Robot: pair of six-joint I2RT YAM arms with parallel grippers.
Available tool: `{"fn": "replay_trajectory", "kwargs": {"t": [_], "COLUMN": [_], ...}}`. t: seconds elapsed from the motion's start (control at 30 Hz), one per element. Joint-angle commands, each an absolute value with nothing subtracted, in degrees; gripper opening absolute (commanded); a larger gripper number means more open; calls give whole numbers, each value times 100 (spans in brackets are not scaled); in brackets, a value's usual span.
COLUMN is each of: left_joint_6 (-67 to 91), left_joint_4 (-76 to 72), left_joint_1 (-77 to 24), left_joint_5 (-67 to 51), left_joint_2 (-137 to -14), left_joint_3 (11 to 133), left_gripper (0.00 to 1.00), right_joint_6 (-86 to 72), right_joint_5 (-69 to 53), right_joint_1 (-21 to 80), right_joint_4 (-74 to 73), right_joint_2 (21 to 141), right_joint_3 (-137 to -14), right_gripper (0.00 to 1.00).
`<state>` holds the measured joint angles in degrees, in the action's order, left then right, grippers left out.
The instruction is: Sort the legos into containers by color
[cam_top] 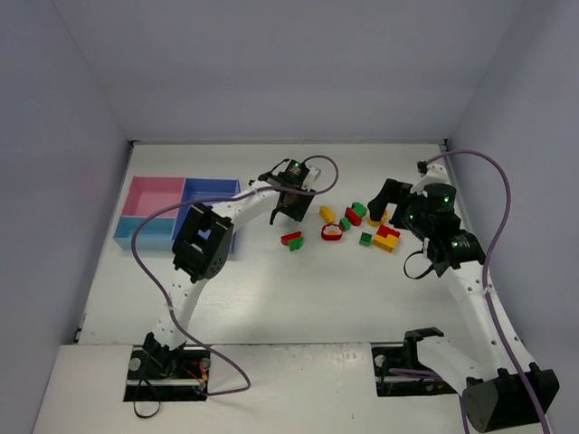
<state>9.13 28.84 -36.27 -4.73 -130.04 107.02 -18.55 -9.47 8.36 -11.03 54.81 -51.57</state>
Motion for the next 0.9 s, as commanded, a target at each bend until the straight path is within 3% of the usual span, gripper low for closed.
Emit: {"fn": "replay_trajectory", "kwargs": {"t": [0.0,0.33,0.6,0.87], "left_joint_6": [1098,1713,1767,1679], "left_joint_4": [2724,3436,3385,3516], "left_joint_1": [-3340,-1338,305,686], "left_joint_5": [-229,509,439,465], "left_joint_2": [-11858,-10460,-10660,-11250], "left_joint_3": [10811,10302,10081,10292], "left_gripper": [22,22,23,46], "right_joint_6": [-1767,-1714,-1679,-1679], "right_joint_5": [-1081,-1336,-1380,-1318], "right_joint_1": [879,879,888,888], "right_joint_4": [-896,-896,-888,-896], "right_joint_2": [5520,5555,5528,5344], "right_joint_3": [-5388,-5432,-5361,-5221], "right_gripper": [100,100,100,100]}}
